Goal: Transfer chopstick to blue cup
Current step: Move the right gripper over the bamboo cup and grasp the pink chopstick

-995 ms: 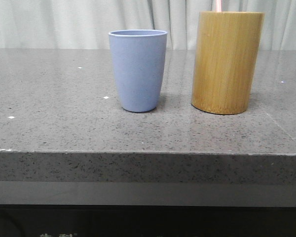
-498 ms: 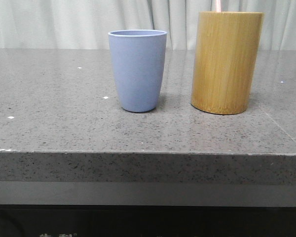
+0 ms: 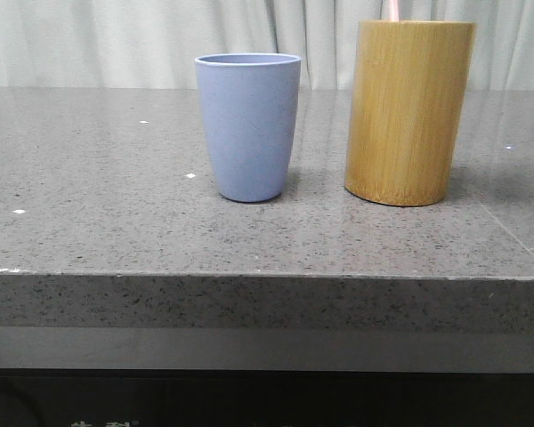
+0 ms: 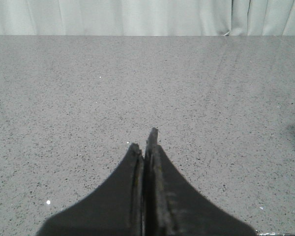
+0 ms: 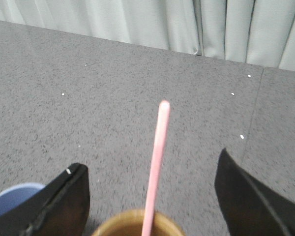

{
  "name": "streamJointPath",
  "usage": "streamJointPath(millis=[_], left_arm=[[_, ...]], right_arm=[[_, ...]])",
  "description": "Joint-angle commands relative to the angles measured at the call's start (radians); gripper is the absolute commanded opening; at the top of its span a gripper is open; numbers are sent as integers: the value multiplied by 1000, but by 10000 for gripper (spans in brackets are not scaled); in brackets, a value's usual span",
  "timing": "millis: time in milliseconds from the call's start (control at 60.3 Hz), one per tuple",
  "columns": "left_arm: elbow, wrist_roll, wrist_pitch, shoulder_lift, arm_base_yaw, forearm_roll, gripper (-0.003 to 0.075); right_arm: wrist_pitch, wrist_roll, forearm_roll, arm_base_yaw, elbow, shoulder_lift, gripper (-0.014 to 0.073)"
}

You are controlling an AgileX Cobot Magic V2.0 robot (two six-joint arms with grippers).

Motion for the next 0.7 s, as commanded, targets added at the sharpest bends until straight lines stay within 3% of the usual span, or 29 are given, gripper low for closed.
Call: streamJointPath(millis=[0, 199, 282, 514, 680], left_arm=[[-23, -9, -88, 9, 2, -11, -19], [-23, -9, -88, 9, 2, -11, -19], [-23, -9, -88, 9, 2, -11, -19], [-23, -9, -88, 9, 2, -11, -19], [-23, -9, -88, 9, 2, -11, -19]], right_arm=[[-82, -5, 5, 1, -88, 43, 546], [-75, -5, 5, 1, -178, 164, 540], [-81, -5, 5, 0, -183, 185, 495], [-86, -5, 5, 0, -183, 194, 118], [-86, -5, 5, 0, -183, 192, -60]])
